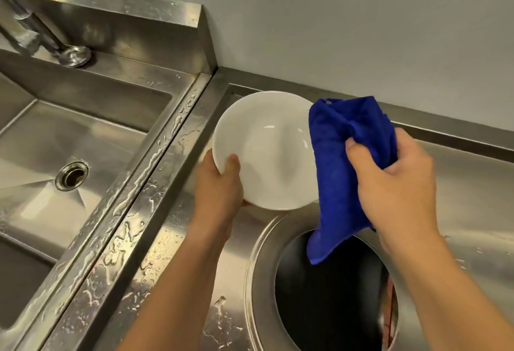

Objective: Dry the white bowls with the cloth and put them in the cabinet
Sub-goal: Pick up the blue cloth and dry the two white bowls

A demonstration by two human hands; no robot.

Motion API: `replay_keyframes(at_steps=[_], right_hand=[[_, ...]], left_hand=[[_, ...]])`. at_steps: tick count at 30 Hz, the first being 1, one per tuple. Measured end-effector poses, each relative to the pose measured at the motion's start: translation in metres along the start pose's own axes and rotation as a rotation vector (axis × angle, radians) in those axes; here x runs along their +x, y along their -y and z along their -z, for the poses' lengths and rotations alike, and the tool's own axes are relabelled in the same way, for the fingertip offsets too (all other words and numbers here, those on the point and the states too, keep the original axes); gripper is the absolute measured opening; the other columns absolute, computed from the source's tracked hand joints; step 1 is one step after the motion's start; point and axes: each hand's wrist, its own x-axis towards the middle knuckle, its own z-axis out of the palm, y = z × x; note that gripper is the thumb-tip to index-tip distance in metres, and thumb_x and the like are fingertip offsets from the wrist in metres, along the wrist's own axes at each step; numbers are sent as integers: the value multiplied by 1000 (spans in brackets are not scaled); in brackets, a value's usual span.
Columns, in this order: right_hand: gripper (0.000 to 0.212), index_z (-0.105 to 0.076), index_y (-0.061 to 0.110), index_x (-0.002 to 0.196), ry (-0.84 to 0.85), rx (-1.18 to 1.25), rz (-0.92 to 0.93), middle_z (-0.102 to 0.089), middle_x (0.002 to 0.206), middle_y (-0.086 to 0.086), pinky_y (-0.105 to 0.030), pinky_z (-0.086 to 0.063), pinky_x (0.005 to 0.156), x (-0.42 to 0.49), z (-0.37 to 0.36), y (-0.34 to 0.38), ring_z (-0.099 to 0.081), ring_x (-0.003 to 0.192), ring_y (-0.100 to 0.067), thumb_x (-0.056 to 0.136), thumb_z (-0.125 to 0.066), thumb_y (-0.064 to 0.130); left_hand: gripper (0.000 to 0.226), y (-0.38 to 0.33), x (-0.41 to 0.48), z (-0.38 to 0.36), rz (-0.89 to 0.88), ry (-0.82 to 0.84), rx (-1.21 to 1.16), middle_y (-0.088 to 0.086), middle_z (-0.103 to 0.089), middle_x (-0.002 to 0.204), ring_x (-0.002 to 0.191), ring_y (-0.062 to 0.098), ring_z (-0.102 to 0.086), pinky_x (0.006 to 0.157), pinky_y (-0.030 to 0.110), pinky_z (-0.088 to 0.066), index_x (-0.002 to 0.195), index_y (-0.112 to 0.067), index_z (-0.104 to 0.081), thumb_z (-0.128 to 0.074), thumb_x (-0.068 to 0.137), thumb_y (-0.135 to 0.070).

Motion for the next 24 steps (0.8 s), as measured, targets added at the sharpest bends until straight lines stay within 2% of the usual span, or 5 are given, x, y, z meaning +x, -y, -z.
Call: replay_keyframes(at_steps=[5,11,15,20,24], right_hand=[[14,-60,31,87,1,-30,0,-65,89,16,-26,-45,58,2,-10,-15,-59,68,2,94,-70,38],[12,-62,28,92,3,-1,-7,-65,91,12,-29,-50,60,3,-16,-27,-62,76,-11,94,-71,35],[12,-62,28,91,-10,5,-21,-65,89,13,-29,-48,61,3,-19,-30,-62,77,-10,94,-71,36],[15,-63,24,90,-13,27,-23,-66,89,9,-32,-49,61,0,-19,-26,-61,77,-15,93,-72,36],[15,-63,23,91,-14,42,-14,-66,88,7,-30,-48,60,0,-15,-20,-58,66,-9,94,-71,35]], left_hand=[[29,11,15,-6,-62,11,95,-15,-63,115,104,10,-66,60,33,-66,129,-34,-49,-53,108,-15],[30,12,27,-12,-151,-1,262,-21,-57,106,99,3,-61,91,57,-63,130,-30,-46,-53,106,-14],[34,8,29,-13,-166,9,361,-21,-54,102,102,22,-60,96,57,-61,141,-20,-46,-52,108,-13],[47,7,20,-16,-210,-21,513,-1,-54,125,112,18,-50,90,38,-50,152,-16,-36,-53,109,-8],[50,2,18,-18,-213,-48,619,11,-58,142,125,34,-60,93,54,-62,152,-11,-37,-53,106,0]])
